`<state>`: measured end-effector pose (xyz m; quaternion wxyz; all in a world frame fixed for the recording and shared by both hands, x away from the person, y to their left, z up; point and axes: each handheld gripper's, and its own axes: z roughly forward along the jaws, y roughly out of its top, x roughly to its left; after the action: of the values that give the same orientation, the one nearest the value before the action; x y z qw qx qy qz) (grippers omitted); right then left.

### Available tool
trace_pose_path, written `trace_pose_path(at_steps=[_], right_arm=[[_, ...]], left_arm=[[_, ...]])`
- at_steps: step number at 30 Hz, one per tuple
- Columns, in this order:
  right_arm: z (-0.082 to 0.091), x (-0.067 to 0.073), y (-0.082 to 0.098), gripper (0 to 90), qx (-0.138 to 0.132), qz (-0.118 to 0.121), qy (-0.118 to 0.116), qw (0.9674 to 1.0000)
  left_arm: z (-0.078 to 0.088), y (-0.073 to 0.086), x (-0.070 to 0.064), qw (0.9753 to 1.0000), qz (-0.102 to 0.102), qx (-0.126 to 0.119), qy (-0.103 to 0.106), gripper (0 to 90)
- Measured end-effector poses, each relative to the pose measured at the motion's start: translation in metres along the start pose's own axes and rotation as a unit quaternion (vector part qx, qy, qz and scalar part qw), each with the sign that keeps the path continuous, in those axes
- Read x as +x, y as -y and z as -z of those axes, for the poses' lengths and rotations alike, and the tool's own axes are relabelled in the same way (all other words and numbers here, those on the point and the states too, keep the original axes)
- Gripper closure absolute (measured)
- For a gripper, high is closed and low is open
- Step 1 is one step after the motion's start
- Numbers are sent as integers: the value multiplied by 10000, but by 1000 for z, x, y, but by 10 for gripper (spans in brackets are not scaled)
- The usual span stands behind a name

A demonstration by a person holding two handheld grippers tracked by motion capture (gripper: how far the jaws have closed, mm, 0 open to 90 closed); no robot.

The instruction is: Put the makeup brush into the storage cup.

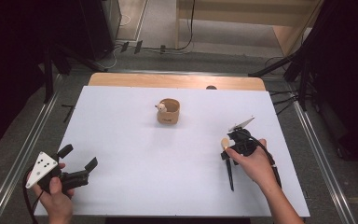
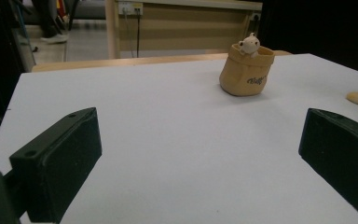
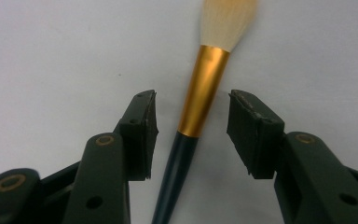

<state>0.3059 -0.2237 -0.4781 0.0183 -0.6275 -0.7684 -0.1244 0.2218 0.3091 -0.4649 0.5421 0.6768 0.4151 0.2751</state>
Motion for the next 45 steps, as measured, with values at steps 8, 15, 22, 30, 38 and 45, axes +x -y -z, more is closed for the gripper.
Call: trace_pose_path(at_steps=[8,15,22,30,38,45], right_arm=[[-5,6,-5,683,135,-60,360,9992],[-7,16,-9,724,313,93,758,9966],[-7,14,-15,793,502,58,698,9963],[-5,4,-12,799,393,125,378,9984],[-2,-3,-6,800,152,-2,265,9995],[8,-9,-2,800,-154,-53,104,9998]], left_arm=[[0,0,0,10000,-17,12,0,0],[0,-1,-1,10000,-20,6,15,0],[0,0,0,10000,12,0,1,0],[0,0,0,10000,-12,25,-6,0],[0,0,1,10000,10,-2,-15,0],[0,0,1,10000,30,-17,-2,0]])
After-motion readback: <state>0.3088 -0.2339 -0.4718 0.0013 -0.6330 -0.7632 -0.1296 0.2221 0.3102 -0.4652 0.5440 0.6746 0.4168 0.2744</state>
